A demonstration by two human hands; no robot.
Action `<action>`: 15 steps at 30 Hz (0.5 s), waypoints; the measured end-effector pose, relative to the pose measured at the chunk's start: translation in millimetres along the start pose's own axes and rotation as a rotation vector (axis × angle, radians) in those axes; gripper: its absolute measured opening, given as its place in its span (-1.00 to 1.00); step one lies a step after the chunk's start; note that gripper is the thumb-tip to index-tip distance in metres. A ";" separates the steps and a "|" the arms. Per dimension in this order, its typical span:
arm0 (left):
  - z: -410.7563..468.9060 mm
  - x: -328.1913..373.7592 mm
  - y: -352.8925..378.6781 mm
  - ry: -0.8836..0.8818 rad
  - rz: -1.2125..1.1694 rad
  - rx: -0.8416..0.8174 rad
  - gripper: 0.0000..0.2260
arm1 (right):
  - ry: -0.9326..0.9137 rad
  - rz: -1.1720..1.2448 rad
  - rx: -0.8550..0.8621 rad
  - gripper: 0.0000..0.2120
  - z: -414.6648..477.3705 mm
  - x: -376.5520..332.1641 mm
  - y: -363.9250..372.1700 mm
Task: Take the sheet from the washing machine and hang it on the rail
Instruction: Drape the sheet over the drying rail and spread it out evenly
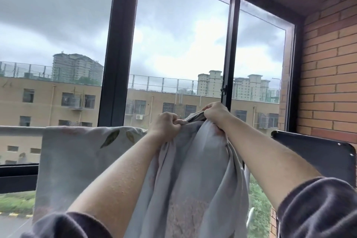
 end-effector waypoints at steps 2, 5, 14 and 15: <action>1.8 -0.1 -5.2 -0.009 -0.032 0.056 -0.83 | 0.012 0.019 -0.002 -0.70 1.1 -0.3 0.6; 4.0 -0.9 -8.9 -0.003 -0.026 0.129 -0.84 | 0.031 0.055 -0.018 -0.67 3.2 -1.6 2.7; 4.4 -3.3 -11.7 0.008 -0.027 0.102 -0.69 | 0.150 0.050 -0.068 -0.76 8.6 3.5 8.1; 3.1 -5.8 -11.6 0.013 -0.006 0.105 -0.71 | 0.163 -0.005 -0.110 -0.82 7.0 2.5 10.0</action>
Point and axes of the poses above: each hand's wrist, its own z-axis towards the middle knuckle, its own y-axis out of the palm, x = y × z, the point moved 5 cm from there along z, towards the middle knuckle, and after that the axes turned 7 degrees about -z, right-handed, at the moved point
